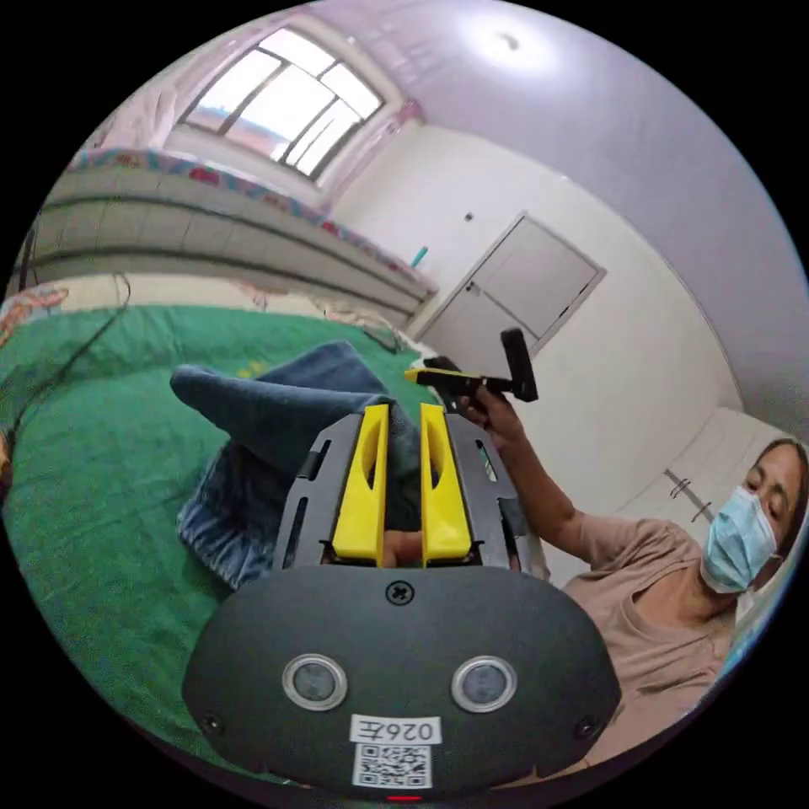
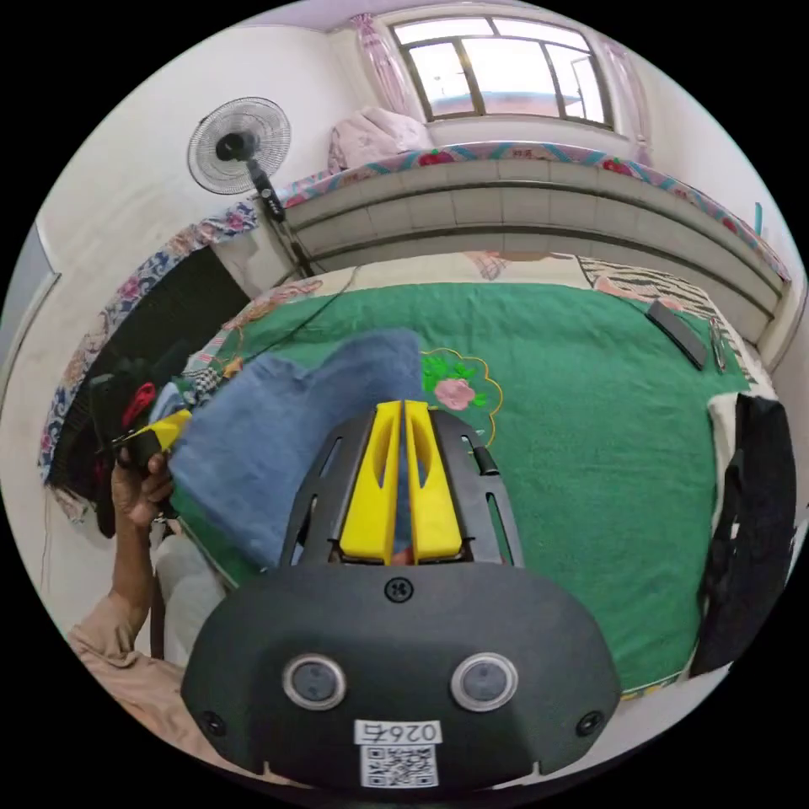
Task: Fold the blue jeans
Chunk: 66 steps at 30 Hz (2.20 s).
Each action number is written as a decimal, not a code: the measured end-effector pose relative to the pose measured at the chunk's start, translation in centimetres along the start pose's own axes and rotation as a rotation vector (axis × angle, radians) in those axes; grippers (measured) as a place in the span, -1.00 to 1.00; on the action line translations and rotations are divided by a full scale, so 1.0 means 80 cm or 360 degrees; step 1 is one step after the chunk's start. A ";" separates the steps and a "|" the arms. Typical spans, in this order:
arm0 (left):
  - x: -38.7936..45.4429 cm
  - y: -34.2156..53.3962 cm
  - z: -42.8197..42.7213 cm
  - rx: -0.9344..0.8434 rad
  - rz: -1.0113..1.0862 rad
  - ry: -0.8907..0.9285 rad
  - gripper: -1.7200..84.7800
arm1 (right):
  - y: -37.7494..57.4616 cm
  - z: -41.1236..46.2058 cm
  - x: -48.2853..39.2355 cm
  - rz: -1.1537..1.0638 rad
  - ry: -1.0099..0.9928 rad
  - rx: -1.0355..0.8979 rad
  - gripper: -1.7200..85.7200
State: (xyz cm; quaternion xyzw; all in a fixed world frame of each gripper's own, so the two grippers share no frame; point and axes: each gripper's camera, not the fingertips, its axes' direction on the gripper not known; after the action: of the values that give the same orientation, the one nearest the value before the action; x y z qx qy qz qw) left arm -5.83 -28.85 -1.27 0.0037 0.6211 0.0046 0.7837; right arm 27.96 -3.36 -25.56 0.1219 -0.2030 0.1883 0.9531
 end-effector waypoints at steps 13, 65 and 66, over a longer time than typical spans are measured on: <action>-0.107 0.075 -0.169 0.0225 -0.0323 -0.0539 -0.55 | -0.011 0.145 -0.147 -0.0627 -0.0239 -0.0049 -0.75; -0.194 0.174 -0.459 0.0317 -0.0631 -0.0961 -0.57 | -0.148 0.167 0.074 -0.0028 0.0094 0.0063 -0.76; -0.199 0.164 -0.440 0.0189 -0.0643 -0.1002 -0.51 | -0.151 0.176 0.065 -0.0080 0.0064 0.0029 -0.74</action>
State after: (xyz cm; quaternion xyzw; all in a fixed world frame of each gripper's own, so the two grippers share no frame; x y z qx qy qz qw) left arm -43.73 -15.92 6.33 -0.0722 0.3371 -0.1875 0.9197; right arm 32.48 -16.98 -12.68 0.1318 -0.1789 0.1685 0.9603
